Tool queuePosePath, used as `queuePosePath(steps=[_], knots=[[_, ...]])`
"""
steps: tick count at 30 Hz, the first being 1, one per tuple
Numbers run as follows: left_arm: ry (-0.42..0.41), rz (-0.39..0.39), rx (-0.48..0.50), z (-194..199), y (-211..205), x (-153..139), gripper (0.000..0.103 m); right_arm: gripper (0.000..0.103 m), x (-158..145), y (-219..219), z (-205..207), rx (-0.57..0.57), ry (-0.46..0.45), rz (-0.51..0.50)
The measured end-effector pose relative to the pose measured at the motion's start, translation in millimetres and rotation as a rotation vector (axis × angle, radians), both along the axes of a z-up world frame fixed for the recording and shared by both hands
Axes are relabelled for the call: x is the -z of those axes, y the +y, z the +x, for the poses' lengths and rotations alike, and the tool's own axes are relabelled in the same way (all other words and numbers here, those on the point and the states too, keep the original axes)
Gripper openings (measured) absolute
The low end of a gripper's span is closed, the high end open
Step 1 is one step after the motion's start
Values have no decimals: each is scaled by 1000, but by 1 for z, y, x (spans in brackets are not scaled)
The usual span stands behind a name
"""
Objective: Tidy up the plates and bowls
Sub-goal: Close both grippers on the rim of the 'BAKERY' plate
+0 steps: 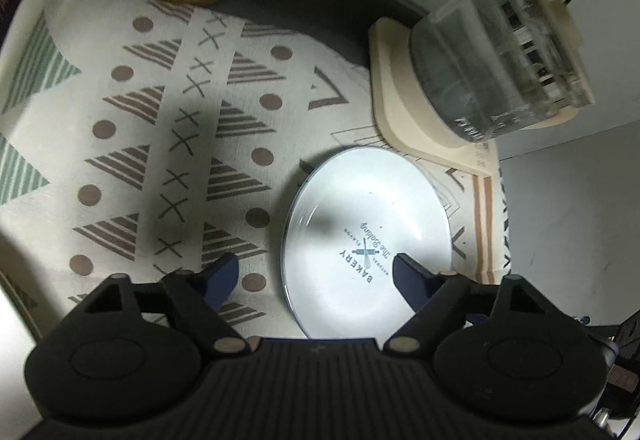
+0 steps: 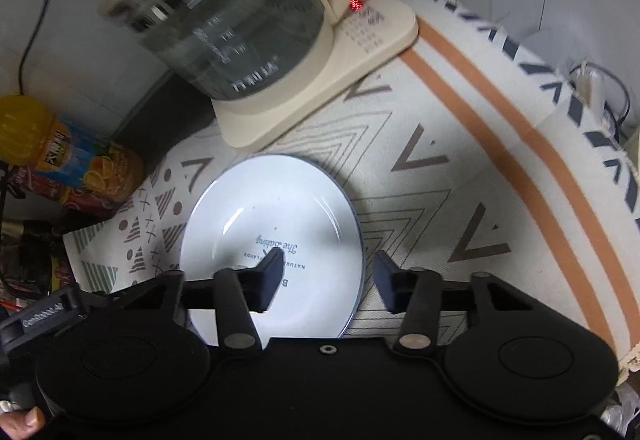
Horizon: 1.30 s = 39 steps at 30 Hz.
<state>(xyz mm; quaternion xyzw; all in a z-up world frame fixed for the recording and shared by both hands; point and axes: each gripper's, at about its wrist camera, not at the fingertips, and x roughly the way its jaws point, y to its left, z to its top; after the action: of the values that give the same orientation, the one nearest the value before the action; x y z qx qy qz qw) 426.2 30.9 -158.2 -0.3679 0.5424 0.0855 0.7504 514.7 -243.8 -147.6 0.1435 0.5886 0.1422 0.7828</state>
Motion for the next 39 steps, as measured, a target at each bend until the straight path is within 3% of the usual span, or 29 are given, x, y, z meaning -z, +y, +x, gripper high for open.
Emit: queuePosePath(steps=[3, 11, 18, 23, 32, 35, 39], knots=[[29, -10, -5, 6, 0, 11, 73, 47, 8, 2, 8, -13, 41, 27], [85, -25, -4, 16, 0, 36, 60, 47, 21, 9, 21, -34, 64, -49], [85, -21, -13, 22, 2, 41, 55, 47, 33, 12, 30, -55, 96, -73], [90, -47, -15, 24, 0, 44, 36, 38, 40, 13, 32, -66, 110, -66], [91, -66, -32, 23, -2, 47, 26, 34, 48, 11, 37, -65, 131, -55], [90, -61, -33, 22, -2, 47, 24, 24, 49, 13, 38, -80, 129, -57], [81, -65, -38, 20, 0, 47, 21, 23, 50, 18, 37, -94, 114, -65]])
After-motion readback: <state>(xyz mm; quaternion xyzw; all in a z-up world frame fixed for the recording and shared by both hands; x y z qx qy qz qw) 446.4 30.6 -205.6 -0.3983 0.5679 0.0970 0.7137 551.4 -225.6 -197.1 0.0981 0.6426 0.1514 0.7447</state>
